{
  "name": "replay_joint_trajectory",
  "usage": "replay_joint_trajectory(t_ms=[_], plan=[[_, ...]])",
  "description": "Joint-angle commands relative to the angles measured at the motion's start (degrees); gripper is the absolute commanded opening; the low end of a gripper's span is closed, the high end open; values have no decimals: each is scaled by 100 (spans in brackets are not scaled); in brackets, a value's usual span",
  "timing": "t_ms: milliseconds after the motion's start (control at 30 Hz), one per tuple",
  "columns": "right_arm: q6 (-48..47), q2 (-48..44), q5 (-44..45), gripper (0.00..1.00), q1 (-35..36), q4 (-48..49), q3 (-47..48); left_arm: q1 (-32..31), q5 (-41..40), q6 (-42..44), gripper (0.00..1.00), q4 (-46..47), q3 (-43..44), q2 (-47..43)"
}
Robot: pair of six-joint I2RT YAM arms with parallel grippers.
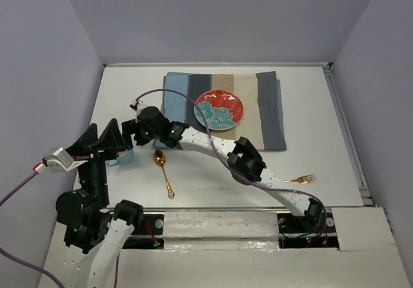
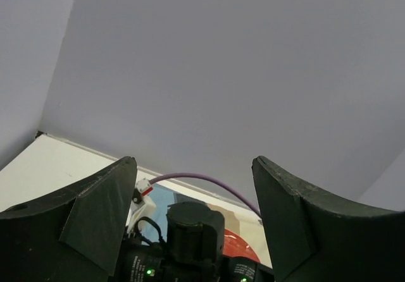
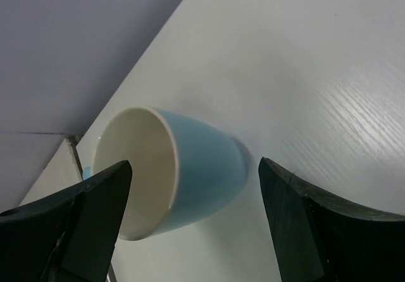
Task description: Set the dinner table for one person
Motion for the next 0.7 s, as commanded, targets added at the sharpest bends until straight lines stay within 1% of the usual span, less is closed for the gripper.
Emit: replay_joint_trajectory(t_ms=[0, 67, 100, 200, 233, 267, 300, 367, 400, 533, 600, 633, 667], plan=[[99, 40, 201, 77, 104, 16, 126, -64, -19, 12, 85, 234, -11, -114], [99, -47, 324, 70, 157, 33, -59, -82, -19, 12, 85, 216, -11, -131], [82, -152, 438, 60, 157, 42, -147, -82, -19, 4, 85, 216, -11, -140], [29, -355, 640, 42, 209, 68, -403, -99, -1, 4, 85, 216, -11, -157], [20, -416, 684, 29, 209, 68, -455, -99, -1, 4, 85, 216, -11, -157], [20, -478, 720, 24, 262, 129, -586, -108, -1, 4, 85, 216, -11, -157], [20, -591, 764, 13, 262, 191, -666, -117, 7, 4, 85, 216, -11, -166], [29, -706, 816, 3, 314, 306, -798, -126, 7, 4, 85, 216, -11, -166], [46, -750, 904, 0, 315, 375, -833, -126, 7, 4, 85, 216, -11, -166], [143, -1031, 1115, 0, 315, 683, -983, -126, 8, 12, 85, 208, -11, -158], [152, -1277, 1133, 0, 315, 894, -1062, -126, 8, 21, 85, 208, -11, -158], [152, -1382, 1316, 0, 236, 912, -1201, -126, 16, 21, 85, 208, -11, -149], [143, -1705, 1361, 0, 183, 1208, -1359, -126, 16, 21, 85, 199, -11, -157]])
